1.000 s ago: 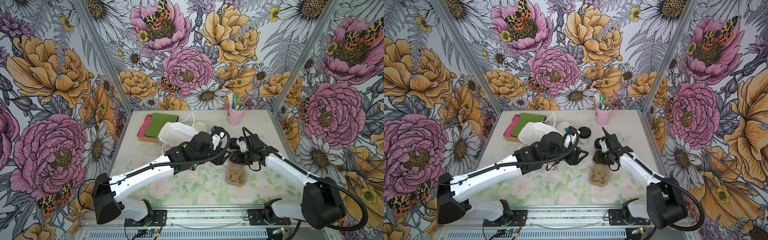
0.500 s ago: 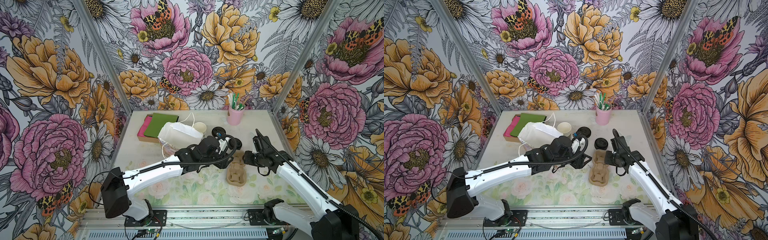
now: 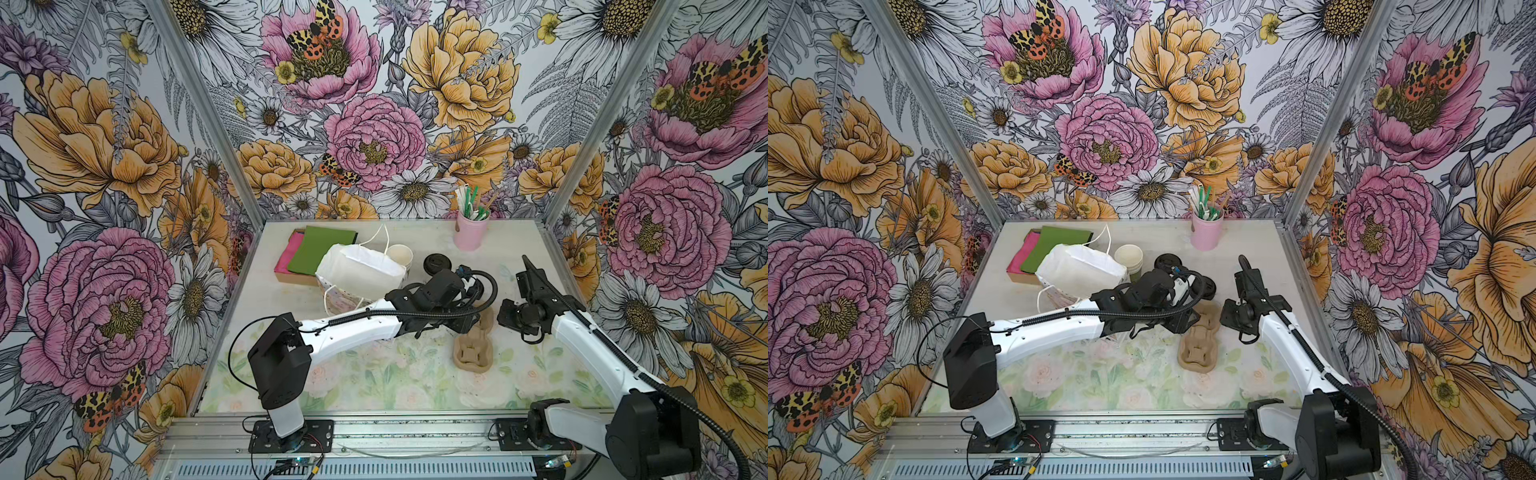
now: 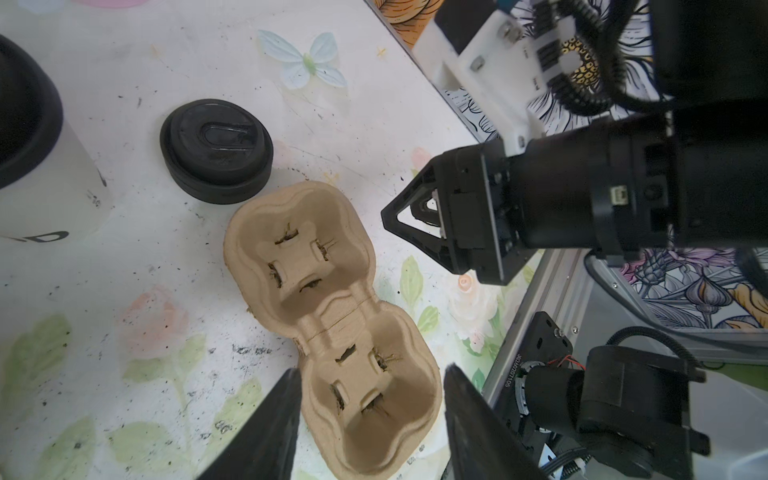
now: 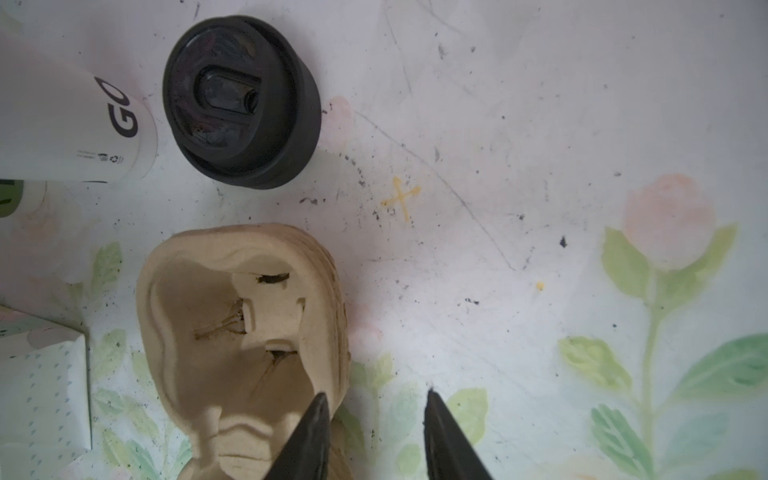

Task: Pack the takeout coffee
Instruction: 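Reach the left gripper across and close it on the top carrier's edge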

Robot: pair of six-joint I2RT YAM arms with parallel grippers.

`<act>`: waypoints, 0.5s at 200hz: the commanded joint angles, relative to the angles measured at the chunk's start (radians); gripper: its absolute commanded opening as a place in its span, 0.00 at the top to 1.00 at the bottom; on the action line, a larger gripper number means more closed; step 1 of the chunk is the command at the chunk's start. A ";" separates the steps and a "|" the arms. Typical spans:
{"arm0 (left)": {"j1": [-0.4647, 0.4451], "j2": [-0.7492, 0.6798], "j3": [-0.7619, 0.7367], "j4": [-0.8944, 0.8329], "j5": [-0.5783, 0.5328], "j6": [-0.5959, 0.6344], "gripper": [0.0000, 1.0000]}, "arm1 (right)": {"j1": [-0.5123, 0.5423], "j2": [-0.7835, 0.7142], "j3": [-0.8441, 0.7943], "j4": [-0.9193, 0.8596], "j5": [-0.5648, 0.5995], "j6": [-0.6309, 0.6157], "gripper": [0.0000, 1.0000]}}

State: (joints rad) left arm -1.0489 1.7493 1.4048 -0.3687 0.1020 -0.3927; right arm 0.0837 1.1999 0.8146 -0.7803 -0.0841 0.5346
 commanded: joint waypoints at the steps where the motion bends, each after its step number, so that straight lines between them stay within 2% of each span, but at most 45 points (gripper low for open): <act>1: 0.007 0.044 0.064 0.011 0.047 0.033 0.46 | -0.051 -0.005 -0.003 0.062 -0.078 0.011 0.63; 37: 0.004 0.157 0.148 -0.003 0.097 0.048 0.50 | -0.151 -0.045 -0.071 0.101 -0.158 0.033 0.66; 74: -0.017 0.268 0.263 -0.085 0.081 0.098 0.52 | -0.261 -0.100 -0.140 0.137 -0.216 0.059 0.67; 100: -0.037 0.341 0.351 -0.154 0.027 0.147 0.54 | -0.308 -0.123 -0.157 0.142 -0.239 0.059 0.67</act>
State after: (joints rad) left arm -1.0607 2.0468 1.6787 -0.4465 0.1654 -0.3122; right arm -0.1925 1.1122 0.6674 -0.6849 -0.2752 0.5770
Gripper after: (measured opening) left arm 0.465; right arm 0.333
